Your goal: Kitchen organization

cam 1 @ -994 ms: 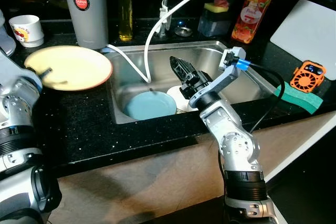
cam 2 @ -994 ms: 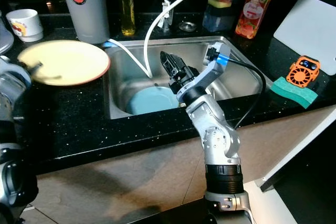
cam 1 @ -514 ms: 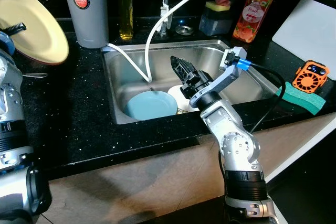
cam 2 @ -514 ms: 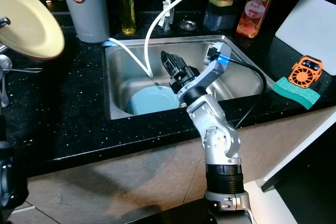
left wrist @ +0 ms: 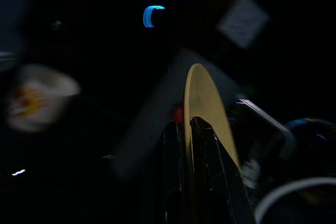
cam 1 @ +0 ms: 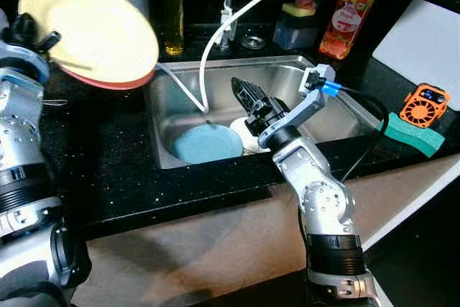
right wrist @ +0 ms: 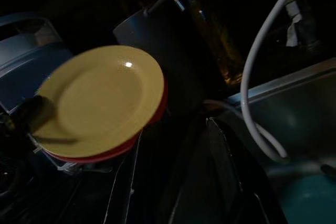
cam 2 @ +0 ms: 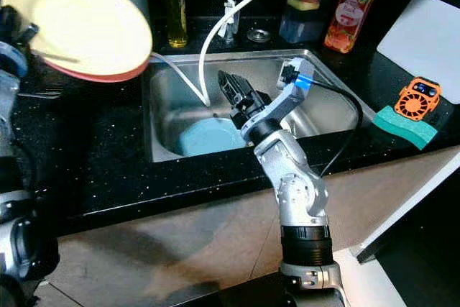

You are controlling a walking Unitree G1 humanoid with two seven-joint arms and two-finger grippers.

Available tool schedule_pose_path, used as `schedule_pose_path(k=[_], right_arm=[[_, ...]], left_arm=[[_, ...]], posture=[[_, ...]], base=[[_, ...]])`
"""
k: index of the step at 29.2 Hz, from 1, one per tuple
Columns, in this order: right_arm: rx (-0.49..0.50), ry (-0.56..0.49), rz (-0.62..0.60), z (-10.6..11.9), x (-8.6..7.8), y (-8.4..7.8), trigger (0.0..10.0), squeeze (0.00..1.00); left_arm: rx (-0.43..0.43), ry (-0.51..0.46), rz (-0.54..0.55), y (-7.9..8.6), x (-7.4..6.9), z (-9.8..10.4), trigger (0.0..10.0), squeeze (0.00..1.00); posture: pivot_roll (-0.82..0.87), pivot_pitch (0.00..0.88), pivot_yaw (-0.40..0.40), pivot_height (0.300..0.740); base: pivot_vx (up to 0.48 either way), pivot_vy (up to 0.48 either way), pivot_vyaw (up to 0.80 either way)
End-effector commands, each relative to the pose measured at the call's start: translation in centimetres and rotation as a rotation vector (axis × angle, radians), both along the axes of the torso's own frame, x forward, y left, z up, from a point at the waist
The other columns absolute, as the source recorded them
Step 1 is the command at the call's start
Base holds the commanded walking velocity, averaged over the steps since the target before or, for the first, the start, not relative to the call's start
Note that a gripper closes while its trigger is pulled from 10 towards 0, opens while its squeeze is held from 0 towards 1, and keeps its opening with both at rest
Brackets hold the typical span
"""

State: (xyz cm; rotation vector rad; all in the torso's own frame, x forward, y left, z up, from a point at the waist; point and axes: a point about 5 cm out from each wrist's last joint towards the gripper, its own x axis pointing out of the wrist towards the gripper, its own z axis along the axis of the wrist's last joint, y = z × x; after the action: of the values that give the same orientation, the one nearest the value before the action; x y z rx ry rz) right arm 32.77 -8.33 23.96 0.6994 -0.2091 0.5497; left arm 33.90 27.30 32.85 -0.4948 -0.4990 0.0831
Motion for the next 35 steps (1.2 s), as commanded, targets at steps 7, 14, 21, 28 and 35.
schedule_pose_path(k=[7, 14, 21, 28, 35], right_arm=[[0.016, 0.0, -0.016, 0.0, -0.1, -0.2, 10.0, 0.0], [0.092, -0.061, -0.044, 1.2, -0.4, -1.1, 10.0, 0.0], [0.167, -0.041, -0.046, 1.2, -0.4, -1.7, 10.0, 0.0], [0.305, -0.026, -0.009, 1.7, -0.2, -2.5, 10.0, 0.0], [0.322, 0.005, 0.032, 0.8, 0.1, -2.4, 10.0, 0.0]], left_arm=[[0.215, 0.124, -0.118, -5.3, 1.2, -2.8, 10.0, 0.0], [0.022, 0.121, -0.238, -7.2, 1.7, -3.5, 10.0, 0.0], [0.0, -0.002, -0.33, -7.2, 0.7, -1.8, 10.0, 0.0], [-0.012, -0.152, -0.411, -6.7, -0.8, 0.2, 10.0, 0.0], [-0.077, -0.227, -0.46, -6.5, -1.4, 1.2, 10.0, 0.0]], posture=[[0.08, 0.01, -0.059, 0.74], [0.06, 0.011, -0.051, 0.74], [0.06, 0.011, -0.051, 0.74], [0.07, 0.006, -0.052, 0.74], [0.07, 0.003, -0.061, 0.74]], base=[[0.0, 0.0, 0.0], [0.0, 0.0, 0.0], [0.0, 0.0, 0.0], [0.0, 0.0, 0.0], [0.0, 0.0, 0.0]])
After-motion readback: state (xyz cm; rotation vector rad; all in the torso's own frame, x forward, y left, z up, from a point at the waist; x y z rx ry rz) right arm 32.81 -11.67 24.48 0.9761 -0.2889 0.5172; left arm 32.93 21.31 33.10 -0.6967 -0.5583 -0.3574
